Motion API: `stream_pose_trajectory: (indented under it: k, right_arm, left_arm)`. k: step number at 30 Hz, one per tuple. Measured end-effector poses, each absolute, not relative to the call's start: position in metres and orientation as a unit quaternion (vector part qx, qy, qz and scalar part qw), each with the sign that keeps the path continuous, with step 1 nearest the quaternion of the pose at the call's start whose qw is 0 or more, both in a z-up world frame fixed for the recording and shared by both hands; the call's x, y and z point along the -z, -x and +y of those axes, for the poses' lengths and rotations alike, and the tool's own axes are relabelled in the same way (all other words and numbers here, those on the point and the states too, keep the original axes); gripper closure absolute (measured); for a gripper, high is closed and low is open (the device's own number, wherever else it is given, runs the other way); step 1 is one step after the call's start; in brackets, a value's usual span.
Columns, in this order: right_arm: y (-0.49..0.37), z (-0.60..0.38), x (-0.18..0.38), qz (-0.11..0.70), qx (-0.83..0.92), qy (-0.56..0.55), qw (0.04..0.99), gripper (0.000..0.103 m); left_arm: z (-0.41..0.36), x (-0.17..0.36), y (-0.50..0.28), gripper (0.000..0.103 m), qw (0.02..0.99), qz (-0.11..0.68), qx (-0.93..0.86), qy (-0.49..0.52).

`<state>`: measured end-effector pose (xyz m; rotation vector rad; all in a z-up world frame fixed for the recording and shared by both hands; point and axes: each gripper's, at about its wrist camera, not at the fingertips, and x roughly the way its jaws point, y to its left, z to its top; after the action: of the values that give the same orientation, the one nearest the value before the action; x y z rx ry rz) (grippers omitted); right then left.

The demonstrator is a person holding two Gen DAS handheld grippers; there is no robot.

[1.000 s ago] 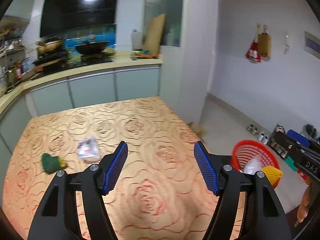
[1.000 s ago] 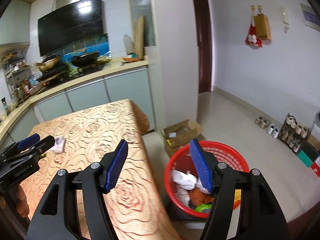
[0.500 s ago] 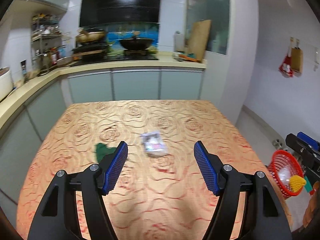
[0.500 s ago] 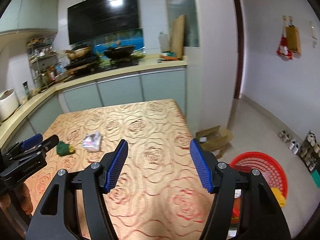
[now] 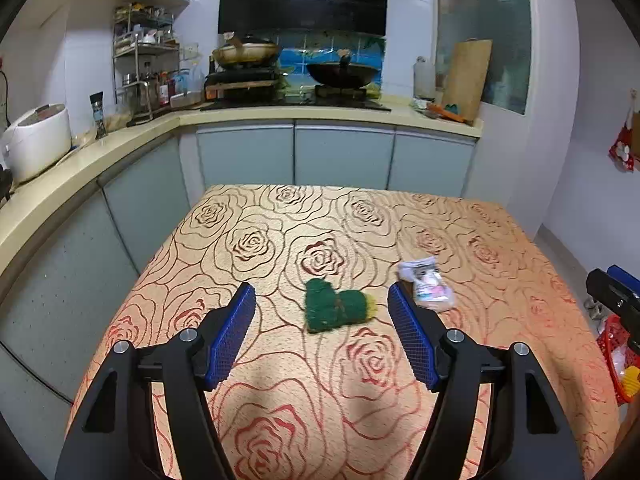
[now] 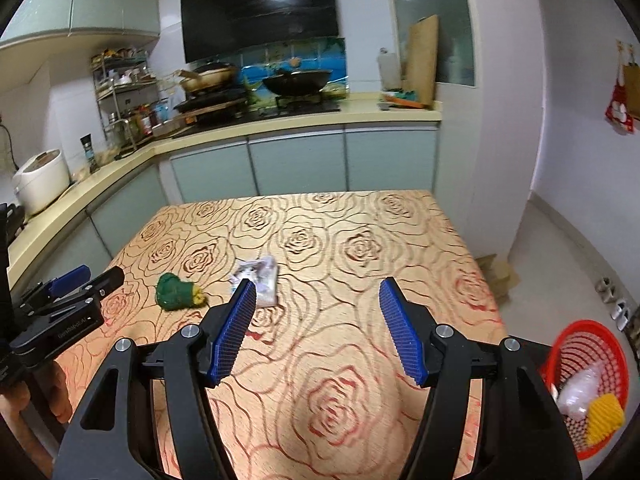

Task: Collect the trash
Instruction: 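Move both open tools back over the table, then grasp the green-yellow sponge with the left tool while the right tool grasps the cat-printed packet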

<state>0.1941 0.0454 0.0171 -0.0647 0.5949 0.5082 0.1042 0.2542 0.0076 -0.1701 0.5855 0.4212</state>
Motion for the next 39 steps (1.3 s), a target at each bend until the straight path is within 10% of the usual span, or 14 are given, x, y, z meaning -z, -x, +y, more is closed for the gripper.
stream_pose_trajectory:
  k: [17,39]
  right_arm:
    - [-0.238,0.117,0.018,0.339,-0.291,0.061,0.893,0.038]
    - [-0.268,0.152,0.054,0.383,-0.311,0.084,0.866,0.038]
  left_arm:
    - [0.282,0.047,-0.163,0.037,0.905,0.369,-0.191,0.090]
    - [0.292,0.065,-0.175,0.095,0.900,0.386,-0.171,0.105]
